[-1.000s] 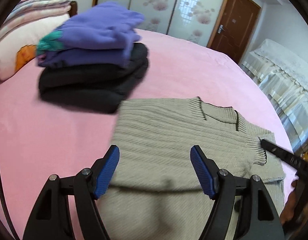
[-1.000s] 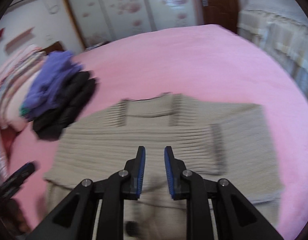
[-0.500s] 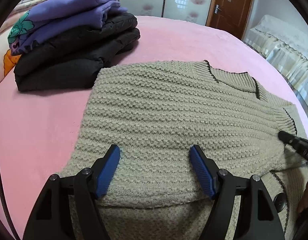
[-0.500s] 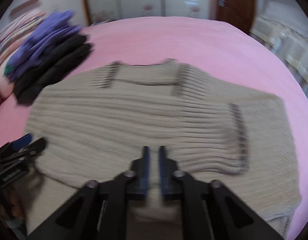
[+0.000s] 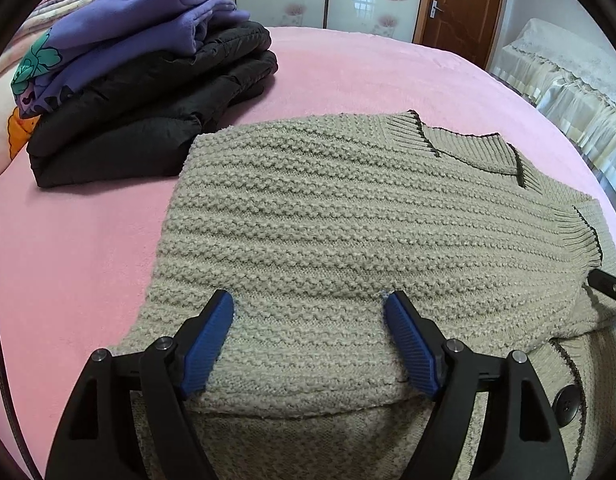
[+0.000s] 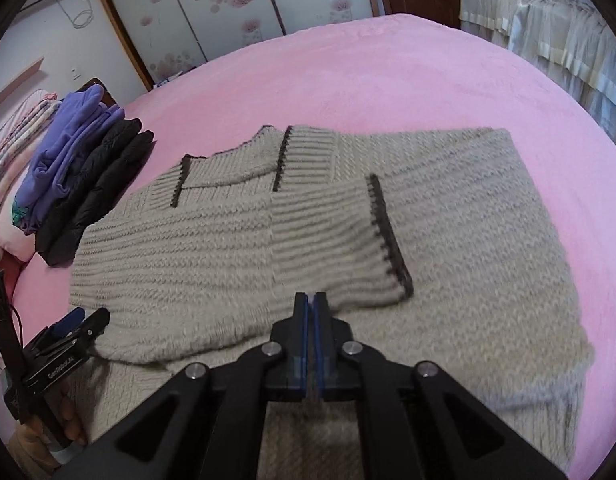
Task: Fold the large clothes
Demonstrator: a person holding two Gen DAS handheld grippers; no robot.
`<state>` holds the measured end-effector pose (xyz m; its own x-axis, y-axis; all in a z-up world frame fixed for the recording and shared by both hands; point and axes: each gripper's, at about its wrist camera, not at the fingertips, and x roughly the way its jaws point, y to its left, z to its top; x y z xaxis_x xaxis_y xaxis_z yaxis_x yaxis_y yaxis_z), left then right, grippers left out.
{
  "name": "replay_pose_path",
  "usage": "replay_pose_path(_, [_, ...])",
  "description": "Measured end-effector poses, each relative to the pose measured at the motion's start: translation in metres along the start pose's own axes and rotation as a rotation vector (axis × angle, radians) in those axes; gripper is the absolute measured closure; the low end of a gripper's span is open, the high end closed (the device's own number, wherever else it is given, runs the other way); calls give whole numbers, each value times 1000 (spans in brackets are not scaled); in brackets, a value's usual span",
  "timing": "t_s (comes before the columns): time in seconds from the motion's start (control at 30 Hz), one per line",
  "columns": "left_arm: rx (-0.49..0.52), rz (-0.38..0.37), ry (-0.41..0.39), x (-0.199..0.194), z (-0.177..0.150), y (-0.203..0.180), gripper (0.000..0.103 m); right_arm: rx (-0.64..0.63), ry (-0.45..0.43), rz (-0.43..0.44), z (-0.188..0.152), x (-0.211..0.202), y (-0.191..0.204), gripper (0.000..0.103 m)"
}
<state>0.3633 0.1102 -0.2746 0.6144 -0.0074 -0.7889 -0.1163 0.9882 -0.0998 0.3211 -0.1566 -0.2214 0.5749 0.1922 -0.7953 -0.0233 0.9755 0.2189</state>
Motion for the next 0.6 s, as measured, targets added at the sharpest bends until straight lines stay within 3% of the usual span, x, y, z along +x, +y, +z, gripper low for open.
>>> replay_pose_path(0.23, [-24, -31, 45, -8, 5, 1, 18, 29, 28, 3, -12, -17, 1, 100])
replay_pose_path(0.33, [-51, -83, 49, -24, 7, 2, 18, 26, 54, -13, -17, -27, 5, 100])
replay_pose_path(0.43, [-57, -132, -1, -52, 7, 1, 18, 27, 71, -17, -23, -41, 11, 96])
replay_pose_path(0.53, [3, -135, -55, -84, 8, -7, 18, 51, 105, 10, -27, -58, 15, 86])
replay_pose_path(0.6, [26, -148, -75, -106, 9, -11, 18, 72, 122, 29, -28, -69, 16, 84])
